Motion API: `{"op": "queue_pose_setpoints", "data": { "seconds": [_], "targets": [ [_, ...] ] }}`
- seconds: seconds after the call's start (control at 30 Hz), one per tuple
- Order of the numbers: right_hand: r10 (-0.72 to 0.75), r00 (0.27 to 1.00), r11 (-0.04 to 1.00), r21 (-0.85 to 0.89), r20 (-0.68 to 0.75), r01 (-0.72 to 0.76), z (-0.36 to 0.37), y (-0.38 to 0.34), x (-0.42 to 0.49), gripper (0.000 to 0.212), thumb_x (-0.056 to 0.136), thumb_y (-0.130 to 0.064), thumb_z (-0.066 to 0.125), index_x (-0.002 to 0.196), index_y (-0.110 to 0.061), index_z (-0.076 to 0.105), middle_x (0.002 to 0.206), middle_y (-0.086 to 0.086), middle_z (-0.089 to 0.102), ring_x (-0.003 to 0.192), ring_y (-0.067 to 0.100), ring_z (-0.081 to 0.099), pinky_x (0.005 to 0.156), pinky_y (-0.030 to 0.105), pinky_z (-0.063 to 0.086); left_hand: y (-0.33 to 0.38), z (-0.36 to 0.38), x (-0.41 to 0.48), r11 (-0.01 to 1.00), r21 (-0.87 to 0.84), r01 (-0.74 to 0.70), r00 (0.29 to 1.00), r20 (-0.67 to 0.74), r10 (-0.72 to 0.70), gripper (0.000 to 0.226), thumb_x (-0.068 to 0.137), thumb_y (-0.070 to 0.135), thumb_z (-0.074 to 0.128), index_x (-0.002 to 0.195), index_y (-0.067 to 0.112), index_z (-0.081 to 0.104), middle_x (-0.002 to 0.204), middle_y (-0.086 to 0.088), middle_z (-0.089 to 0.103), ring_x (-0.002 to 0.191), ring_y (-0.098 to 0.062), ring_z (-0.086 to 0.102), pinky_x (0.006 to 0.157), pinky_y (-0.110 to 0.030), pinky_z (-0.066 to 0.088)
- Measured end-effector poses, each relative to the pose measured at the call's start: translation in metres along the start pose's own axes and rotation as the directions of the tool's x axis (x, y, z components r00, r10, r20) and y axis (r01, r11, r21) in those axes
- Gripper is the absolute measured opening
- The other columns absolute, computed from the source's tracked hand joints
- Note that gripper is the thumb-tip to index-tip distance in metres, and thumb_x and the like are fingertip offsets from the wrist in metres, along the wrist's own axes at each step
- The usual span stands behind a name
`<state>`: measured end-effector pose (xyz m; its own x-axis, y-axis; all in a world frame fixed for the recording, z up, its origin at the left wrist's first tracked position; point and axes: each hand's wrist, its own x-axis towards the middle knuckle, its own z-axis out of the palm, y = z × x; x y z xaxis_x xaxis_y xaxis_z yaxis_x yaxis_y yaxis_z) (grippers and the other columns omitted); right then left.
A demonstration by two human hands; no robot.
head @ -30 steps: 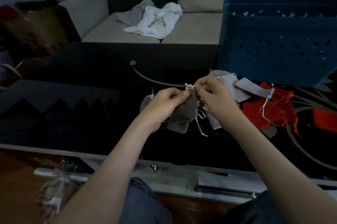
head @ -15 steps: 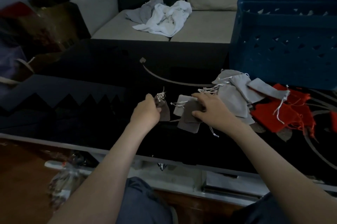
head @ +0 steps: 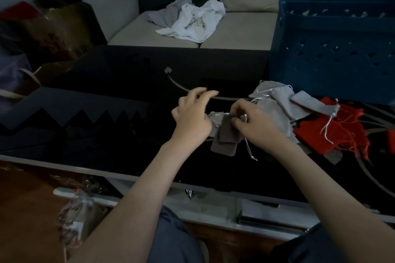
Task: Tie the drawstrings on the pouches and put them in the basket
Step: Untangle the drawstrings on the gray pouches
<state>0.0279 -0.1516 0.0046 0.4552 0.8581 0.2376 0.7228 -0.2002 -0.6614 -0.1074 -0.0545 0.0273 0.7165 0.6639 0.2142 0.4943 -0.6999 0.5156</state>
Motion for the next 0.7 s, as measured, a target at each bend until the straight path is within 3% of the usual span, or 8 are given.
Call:
{"op": "queue_pose_setpoints", "data": {
  "seconds": [0.07, 0.13, 0.2, 0.3, 0.4, 0.53, 0.7],
  "targets": [
    [-0.017, 1.000, 0.997, 0.069, -0.006, 0.018, -0.008, -0.003, -0.003, 0.015, 0.086, -0.003, 0.059, 0.090, -0.016, 0.054, 0.081, -0.011, 0.054, 0.078, 0.007, 0.051, 0.067, 0.009, 0.037, 0.007, 0.005, 0.004, 0.993, -0.109, -0.035, 0.995, 0.084, 0.045, 0.046, 0.099, 0.013, 0.037, 0.137, 0.038, 0.041, 0.141, 0.010, 0.041, 0.129, -0.016, 0.032, 0.105, -0.038, 0.022],
    [-0.033, 0.999, 0.992, 0.124, -0.012, 0.034, -0.015, -0.005, -0.007, 0.017, 0.087, -0.004, 0.060, 0.091, -0.019, 0.054, 0.082, -0.012, 0.056, 0.079, 0.005, 0.053, 0.066, 0.008, 0.037, 0.005, 0.014, 0.008, 0.979, -0.206, 0.006, 0.987, 0.161, 0.028, 0.033, 0.102, 0.032, 0.035, 0.132, 0.034, 0.047, 0.126, 0.005, 0.056, 0.123, -0.017, 0.043, 0.107, -0.042, 0.029],
    [-0.037, 0.999, 0.982, 0.182, -0.020, 0.040, -0.021, -0.004, -0.011, 0.018, 0.087, -0.003, 0.060, 0.095, -0.018, 0.056, 0.086, -0.010, 0.059, 0.082, 0.003, 0.055, 0.069, 0.009, 0.039, 0.004, 0.020, 0.010, 0.956, -0.290, 0.052, 0.980, 0.199, 0.007, 0.028, 0.099, 0.045, 0.038, 0.117, 0.032, 0.056, 0.110, 0.001, 0.063, 0.112, -0.020, 0.053, 0.100, -0.046, 0.040],
    [-0.014, 0.999, 0.970, 0.241, -0.042, 0.023, -0.030, -0.002, -0.017, 0.023, 0.087, -0.003, 0.062, 0.105, -0.017, 0.057, 0.090, -0.006, 0.061, 0.081, -0.004, 0.054, 0.070, 0.008, 0.041, 0.008, 0.021, 0.010, 0.947, -0.317, 0.049, 0.984, 0.180, 0.009, 0.030, 0.098, 0.042, 0.042, 0.092, 0.020, 0.062, 0.083, 0.004, 0.065, 0.093, -0.019, 0.060, 0.090, -0.045, 0.046],
    [0.003, 1.000, 0.965, 0.262, -0.021, 0.002, -0.039, 0.005, -0.020, 0.027, 0.092, -0.004, 0.055, 0.114, -0.020, 0.056, 0.101, -0.002, 0.064, 0.094, 0.001, 0.058, 0.080, 0.013, 0.046, 0.016, 0.018, 0.008, 0.929, -0.365, 0.056, 0.986, 0.165, 0.006, 0.040, 0.101, 0.039, 0.038, 0.081, 0.011, 0.059, 0.069, 0.005, 0.056, 0.073, -0.012, 0.056, 0.076, -0.035, 0.042],
    [0.012, 0.998, 0.992, 0.121, 0.054, -0.019, -0.047, 0.019, -0.023, 0.036, 0.094, 0.003, 0.045, 0.122, -0.018, 0.056, 0.107, -0.005, 0.060, 0.100, 0.001, 0.054, 0.084, 0.002, 0.038, 0.020, 0.022, 0.007, 0.921, -0.370, 0.124, 0.982, 0.178, -0.061, 0.044, 0.102, 0.040, 0.033, 0.066, 0.018, 0.046, 0.061, 0.006, 0.045, 0.060, -0.008, 0.044, 0.062, -0.028, 0.033],
    [0.015, 0.999, 0.995, -0.100, 0.049, -0.010, -0.047, 0.030, -0.023, 0.021, 0.091, -0.005, 0.056, 0.109, -0.009, 0.066, 0.099, -0.001, 0.060, 0.093, 0.013, 0.055, 0.078, 0.015, 0.037, 0.017, 0.028, 0.008, 0.827, -0.507, 0.242, 0.965, 0.215, -0.150, 0.044, 0.100, 0.040, 0.039, 0.063, 0.019, 0.046, 0.059, 0.004, 0.042, 0.056, -0.008, 0.041, 0.060, -0.026, 0.032]
  ]
}}
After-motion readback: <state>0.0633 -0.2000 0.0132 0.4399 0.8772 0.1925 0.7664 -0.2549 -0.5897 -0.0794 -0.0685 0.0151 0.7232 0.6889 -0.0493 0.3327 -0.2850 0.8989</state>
